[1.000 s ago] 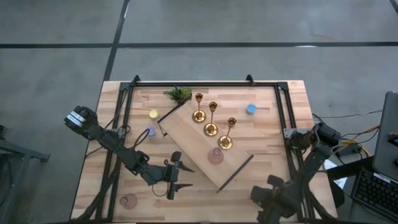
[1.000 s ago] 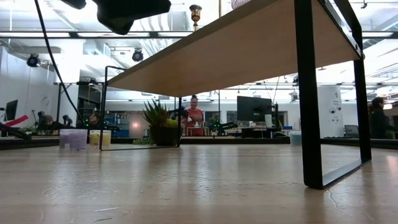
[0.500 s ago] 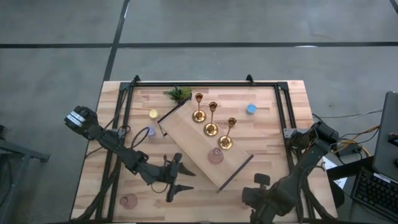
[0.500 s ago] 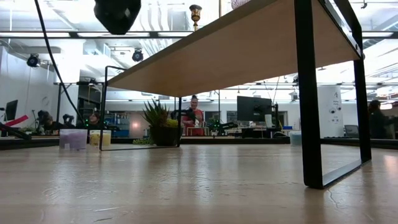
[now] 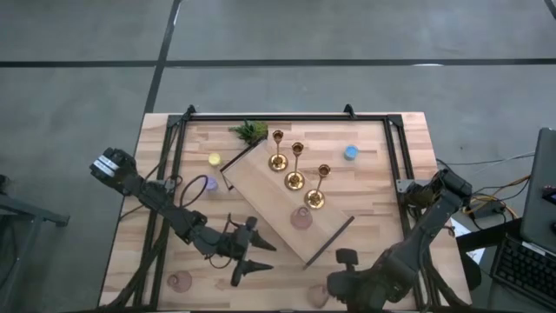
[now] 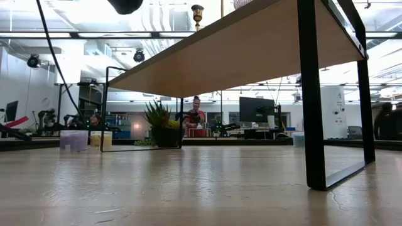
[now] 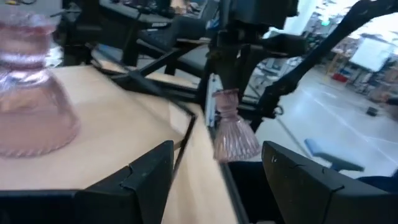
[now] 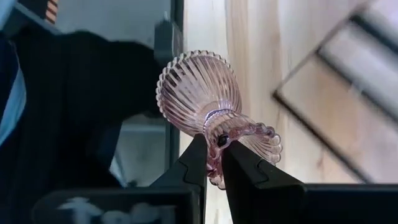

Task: Pick & Place candle stick holders
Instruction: Put the right pink glass candle holder on the shelf aligned with the other pink glass candle holder

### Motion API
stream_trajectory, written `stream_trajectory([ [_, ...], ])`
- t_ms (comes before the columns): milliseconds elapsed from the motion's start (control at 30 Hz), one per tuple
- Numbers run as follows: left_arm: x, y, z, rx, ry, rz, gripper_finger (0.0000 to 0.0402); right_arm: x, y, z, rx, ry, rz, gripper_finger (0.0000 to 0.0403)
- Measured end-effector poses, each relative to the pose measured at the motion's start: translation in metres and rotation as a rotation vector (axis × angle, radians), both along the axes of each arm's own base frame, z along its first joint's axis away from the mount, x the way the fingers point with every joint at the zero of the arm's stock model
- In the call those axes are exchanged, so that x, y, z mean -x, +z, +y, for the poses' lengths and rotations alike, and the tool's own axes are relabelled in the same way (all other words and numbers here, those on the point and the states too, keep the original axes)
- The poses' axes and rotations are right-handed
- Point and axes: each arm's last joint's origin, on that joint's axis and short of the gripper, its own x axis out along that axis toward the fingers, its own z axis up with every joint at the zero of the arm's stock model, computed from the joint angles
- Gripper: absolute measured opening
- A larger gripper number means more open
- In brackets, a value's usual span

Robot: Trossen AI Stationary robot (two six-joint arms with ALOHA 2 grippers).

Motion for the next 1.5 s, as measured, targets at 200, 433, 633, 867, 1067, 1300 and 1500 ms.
stream_trajectory([
  [200, -0.001, 0.007, -0.003, 0.033, -0.055, -0.008, 0.0248, -0.013, 0.012, -0.008, 0.067, 0.052, -0.095, 0.0024],
  [433, -0.001, 0.006, -0.003, 0.096, -0.050, 0.016, 0.0248, -0.026, 0.020, -0.014, 0.097, 0.116, -0.183, 0.0024],
  [633, -0.001, 0.006, -0.003, 0.147, -0.049, 0.031, 0.0248, -0.036, 0.024, -0.020, 0.118, 0.154, -0.234, 0.0024],
  [867, -0.001, 0.007, -0.004, 0.164, -0.054, 0.034, 0.0248, -0.051, 0.026, -0.033, 0.171, 0.196, -0.275, 0.0024],
  [1067, -0.002, 0.007, -0.003, 0.179, -0.050, 0.042, 0.0248, -0.060, 0.027, -0.044, 0.208, 0.218, -0.294, 0.0024],
  [1300, -0.006, 0.010, 0.001, 0.193, -0.035, 0.035, 0.0248, -0.071, 0.029, -0.055, 0.218, 0.256, -0.328, 0.0024],
  [1500, -0.011, 0.018, 0.003, 0.215, -0.049, 0.048, 0.0248, -0.078, 0.030, -0.063, 0.211, 0.265, -0.333, 0.0024],
])
